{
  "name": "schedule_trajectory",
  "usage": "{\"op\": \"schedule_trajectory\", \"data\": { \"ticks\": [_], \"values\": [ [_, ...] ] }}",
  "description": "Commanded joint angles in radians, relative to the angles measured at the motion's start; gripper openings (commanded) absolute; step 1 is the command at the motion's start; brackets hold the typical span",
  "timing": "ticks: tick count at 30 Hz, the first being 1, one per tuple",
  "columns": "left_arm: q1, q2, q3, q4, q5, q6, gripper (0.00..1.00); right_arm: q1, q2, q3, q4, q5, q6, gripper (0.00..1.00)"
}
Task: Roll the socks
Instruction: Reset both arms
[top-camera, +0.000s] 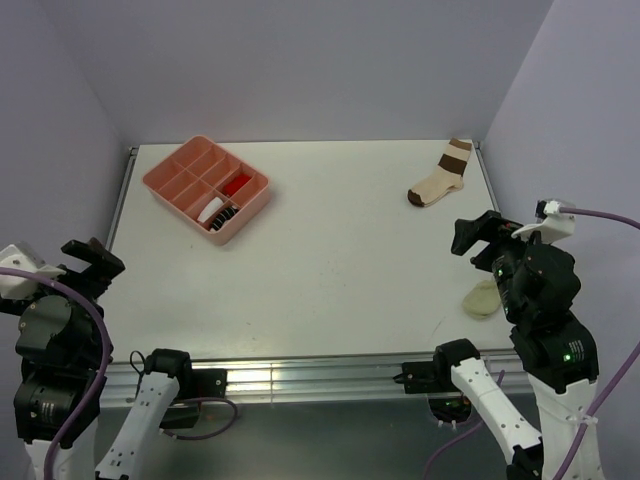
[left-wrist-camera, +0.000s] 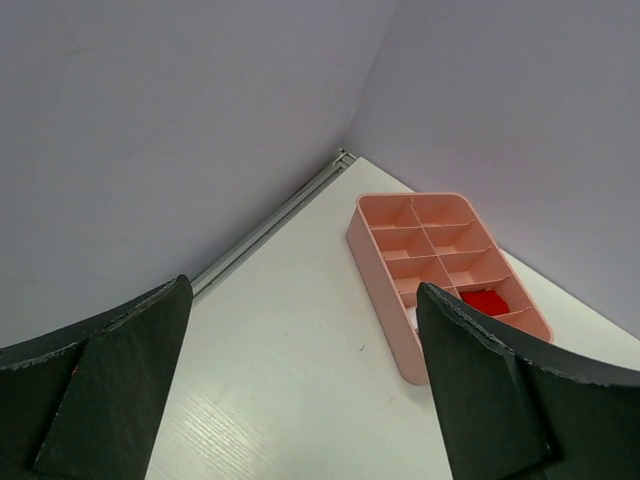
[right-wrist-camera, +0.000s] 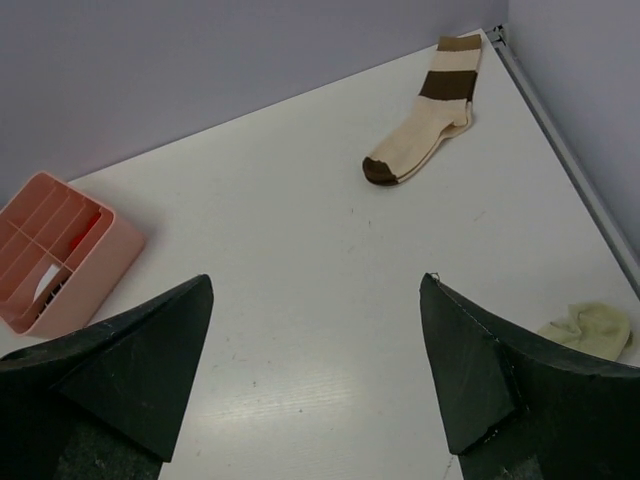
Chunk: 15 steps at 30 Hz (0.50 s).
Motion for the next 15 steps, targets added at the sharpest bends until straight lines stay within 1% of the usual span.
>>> {"op": "schedule_trajectory", "data": {
  "ticks": [1,15],
  "values": [
    [-0.003,-0.008,-0.017,0.006,-0.032,-0.013,1.00,0.006,-0.037,-0.023,0.012,0.024,0.007,0.91],
    [-0.003,0.015,-0.020,0.007,-0.022,-0.008,0.99,0.006,-0.066,-0.049,0.029,0.012,-0.006,0.87]
  ]
}}
